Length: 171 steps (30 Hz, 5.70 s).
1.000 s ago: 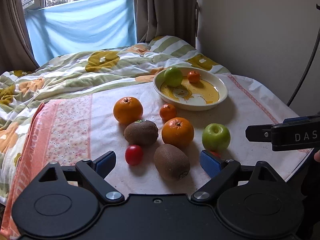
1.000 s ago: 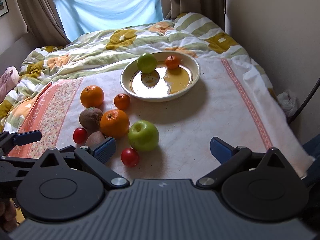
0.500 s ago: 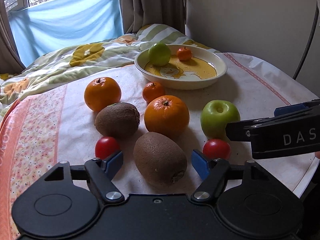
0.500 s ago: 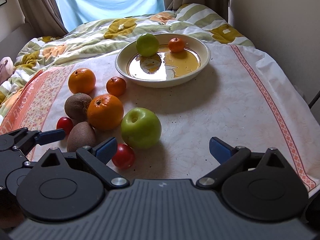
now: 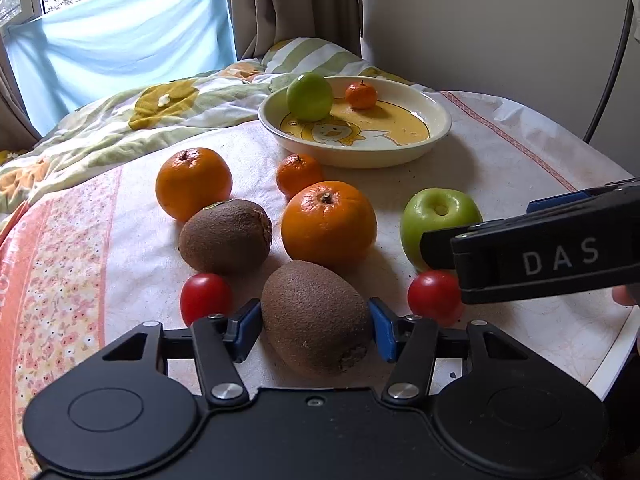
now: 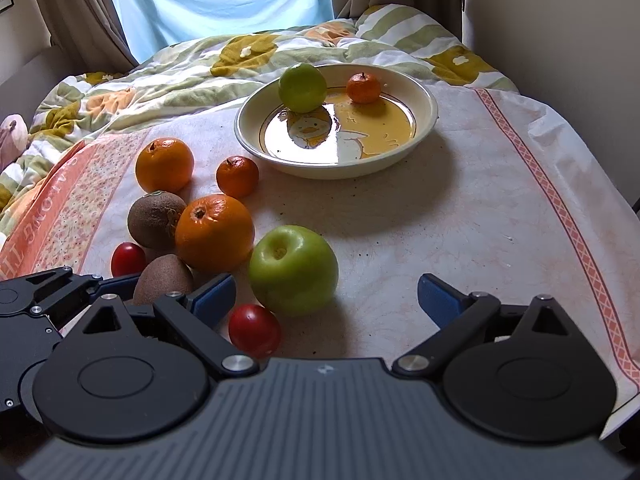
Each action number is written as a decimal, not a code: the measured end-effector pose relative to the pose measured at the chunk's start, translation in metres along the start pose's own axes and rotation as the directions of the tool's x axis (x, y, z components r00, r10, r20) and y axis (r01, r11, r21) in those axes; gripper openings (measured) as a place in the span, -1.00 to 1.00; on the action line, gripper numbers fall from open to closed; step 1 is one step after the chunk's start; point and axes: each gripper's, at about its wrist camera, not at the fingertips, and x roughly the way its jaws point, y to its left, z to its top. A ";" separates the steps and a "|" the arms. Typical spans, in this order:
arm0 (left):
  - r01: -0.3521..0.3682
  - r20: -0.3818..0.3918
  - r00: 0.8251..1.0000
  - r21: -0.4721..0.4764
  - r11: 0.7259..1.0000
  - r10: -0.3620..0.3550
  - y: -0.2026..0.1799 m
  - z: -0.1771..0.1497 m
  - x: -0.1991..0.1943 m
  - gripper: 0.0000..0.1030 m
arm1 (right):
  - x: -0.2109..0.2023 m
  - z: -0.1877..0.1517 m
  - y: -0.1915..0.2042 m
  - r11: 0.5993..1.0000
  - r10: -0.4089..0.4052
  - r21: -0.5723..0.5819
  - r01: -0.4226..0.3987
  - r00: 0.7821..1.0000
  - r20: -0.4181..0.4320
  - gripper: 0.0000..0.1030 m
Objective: Organize fruits
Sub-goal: 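Grasp the brown kiwi with the left tool while the right tool grasps the large green apple, then carry the kiwi and green apple in both tools over the bowl, then lower the kiwi and apple into the bowl and open both tools, then withdraw both tools from the bowl toward the remaining fruits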
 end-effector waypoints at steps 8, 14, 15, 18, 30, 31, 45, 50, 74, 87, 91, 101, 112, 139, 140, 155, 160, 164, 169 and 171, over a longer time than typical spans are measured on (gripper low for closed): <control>-0.005 -0.003 1.000 0.005 1.000 0.005 -0.001 -0.002 -0.004 0.16 | 0.007 0.001 0.003 1.000 0.012 0.001 -0.012 1.000 -0.011 1.00; -0.020 -0.008 1.000 0.003 1.000 0.020 0.001 -0.006 -0.009 0.16 | 0.013 0.001 0.005 1.000 0.018 -0.012 -0.018 1.000 -0.023 0.79; -0.024 -0.009 1.000 0.002 1.000 0.024 0.001 -0.007 -0.010 0.16 | 0.014 0.001 0.006 1.000 0.022 -0.013 -0.022 0.999 -0.025 0.74; -0.031 -0.011 0.999 -0.001 1.000 0.031 0.002 -0.009 -0.012 0.16 | 0.017 0.002 0.006 0.999 0.031 -0.014 -0.031 0.999 -0.029 0.68; -0.057 -0.017 0.998 -0.029 0.998 0.056 0.009 -0.016 -0.020 0.16 | 0.027 0.004 0.008 0.998 0.064 -0.021 -0.064 0.997 -0.034 0.33; -0.057 -0.018 0.998 -0.031 0.998 0.057 0.009 -0.016 -0.021 0.16 | 0.026 0.003 0.009 0.998 0.063 -0.022 -0.064 0.997 -0.034 0.32; -0.060 0.033 0.998 -0.044 0.997 0.061 0.010 -0.005 -0.049 0.16 | 0.002 0.006 0.005 0.999 0.042 -0.006 -0.042 0.999 -0.004 0.32; -0.054 0.056 0.997 -0.055 0.997 0.057 0.010 0.007 -0.069 0.16 | -0.021 0.015 0.003 1.000 0.031 0.005 -0.031 0.999 0.011 0.32; -0.067 0.185 0.978 -0.143 0.987 0.094 -0.010 0.115 -0.098 0.16 | -0.085 0.103 -0.063 0.998 0.062 -0.008 -0.062 0.995 0.083 0.32; -0.143 0.103 0.982 -0.154 0.978 0.160 -0.017 0.168 -0.011 0.16 | -0.013 0.165 -0.099 0.991 0.126 -0.059 -0.124 0.991 0.034 0.32; -0.177 0.052 0.981 -0.142 0.974 0.186 -0.018 0.174 0.023 0.16 | 0.017 0.177 -0.105 0.986 0.147 -0.078 -0.147 0.989 -0.006 0.32; -0.271 -0.056 0.961 -0.015 0.962 0.270 -0.025 0.171 0.094 0.16 | 0.076 0.190 -0.109 0.973 0.187 -0.124 -0.197 0.979 -0.087 0.32; -0.301 -0.051 0.951 0.055 0.952 0.304 -0.039 0.169 0.108 0.67 | 0.096 0.193 -0.114 0.970 0.193 -0.129 -0.207 0.974 -0.116 0.32; -0.270 -0.058 0.962 -0.100 0.958 0.266 -0.020 0.156 0.050 0.86 | 0.119 0.181 -0.081 0.935 0.226 -0.244 -0.256 0.963 -0.144 0.32; -0.271 -0.062 0.962 -0.105 0.957 0.266 -0.019 0.155 0.050 0.86 | 0.121 0.180 -0.079 0.934 0.221 -0.250 -0.253 0.964 -0.148 0.32; -0.283 -0.074 0.959 -0.172 0.944 0.274 -0.011 0.145 0.036 0.86 | 0.111 0.178 -0.084 0.938 0.235 -0.243 -0.248 0.969 -0.080 1.00; -0.280 -0.053 0.960 -0.174 0.944 0.275 -0.012 0.145 0.023 0.87 | 0.099 0.178 -0.087 0.941 0.243 -0.229 -0.249 0.968 -0.056 1.00; -0.299 -0.038 0.954 -0.166 0.940 0.297 -0.013 0.145 0.012 0.87 | 0.084 0.178 -0.089 0.946 0.237 -0.219 -0.239 0.971 -0.036 1.00; -0.310 0.005 0.949 -0.170 0.936 0.315 -0.013 0.142 -0.012 0.86 | 0.055 0.177 -0.089 0.949 0.234 -0.221 -0.225 0.972 0.012 1.00; -0.323 0.027 0.943 -0.168 0.931 0.332 -0.015 0.140 -0.024 0.86 | 0.041 0.176 -0.089 0.950 0.234 -0.218 -0.224 0.972 0.021 1.00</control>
